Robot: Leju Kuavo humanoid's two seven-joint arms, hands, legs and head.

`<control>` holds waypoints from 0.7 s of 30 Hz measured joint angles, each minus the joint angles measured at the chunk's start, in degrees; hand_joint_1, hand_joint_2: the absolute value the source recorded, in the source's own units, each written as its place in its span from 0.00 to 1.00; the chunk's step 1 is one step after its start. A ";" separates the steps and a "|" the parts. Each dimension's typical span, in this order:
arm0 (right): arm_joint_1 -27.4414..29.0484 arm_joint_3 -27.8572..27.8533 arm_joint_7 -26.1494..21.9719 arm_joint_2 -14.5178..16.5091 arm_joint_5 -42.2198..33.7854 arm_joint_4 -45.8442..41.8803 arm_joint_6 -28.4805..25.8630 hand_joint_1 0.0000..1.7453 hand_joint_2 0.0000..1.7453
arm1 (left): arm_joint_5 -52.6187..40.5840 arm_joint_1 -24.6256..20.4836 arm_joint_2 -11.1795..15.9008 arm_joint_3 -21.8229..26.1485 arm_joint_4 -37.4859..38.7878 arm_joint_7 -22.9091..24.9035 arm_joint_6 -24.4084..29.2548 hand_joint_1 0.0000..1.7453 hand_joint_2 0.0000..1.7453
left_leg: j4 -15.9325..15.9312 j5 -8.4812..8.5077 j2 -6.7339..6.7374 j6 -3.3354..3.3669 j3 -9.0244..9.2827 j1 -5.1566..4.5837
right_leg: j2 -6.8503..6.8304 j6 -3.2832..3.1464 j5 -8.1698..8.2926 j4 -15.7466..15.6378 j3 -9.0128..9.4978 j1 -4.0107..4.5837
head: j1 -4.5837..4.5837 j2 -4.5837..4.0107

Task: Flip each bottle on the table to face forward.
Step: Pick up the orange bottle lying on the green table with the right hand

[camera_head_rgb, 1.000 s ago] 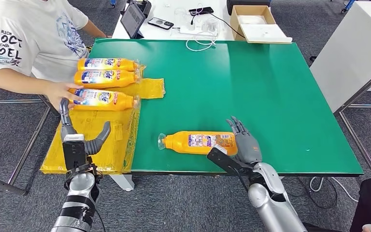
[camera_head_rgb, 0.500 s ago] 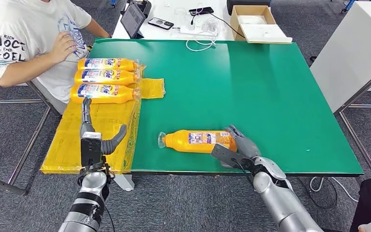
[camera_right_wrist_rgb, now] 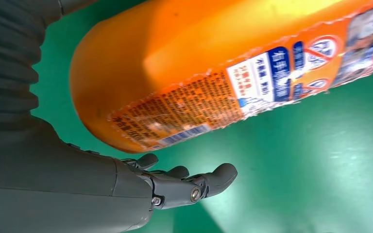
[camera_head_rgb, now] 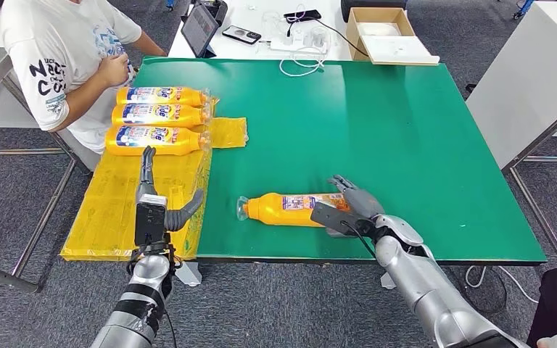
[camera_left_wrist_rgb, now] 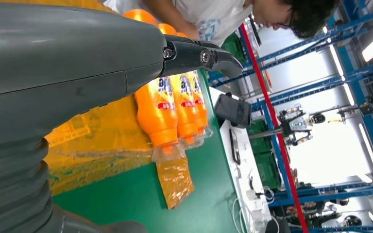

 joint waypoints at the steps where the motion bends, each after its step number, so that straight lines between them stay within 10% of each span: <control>1: 0.01 0.11 -0.44 -0.01 -0.36 0.07 0.19 0.00 1.00 | 0.11 -0.06 -0.01 -0.01 0.16 0.00 -0.12 0.00 1.00 | 0.00 0.00 0.00 0.00 0.00 0.00 | 0.00 0.00 0.00 0.00 -0.01 0.00 | 0.00 0.00; 21: -0.20 2.01 -3.22 -0.74 -3.12 2.61 3.65 0.15 1.00 | 0.87 -1.86 -0.33 -0.42 3.48 0.00 -1.20 0.00 1.00 | 0.01 0.00 0.02 0.00 0.08 0.00 | 0.01 0.00 0.00 0.00 0.04 0.00 | 0.00 0.00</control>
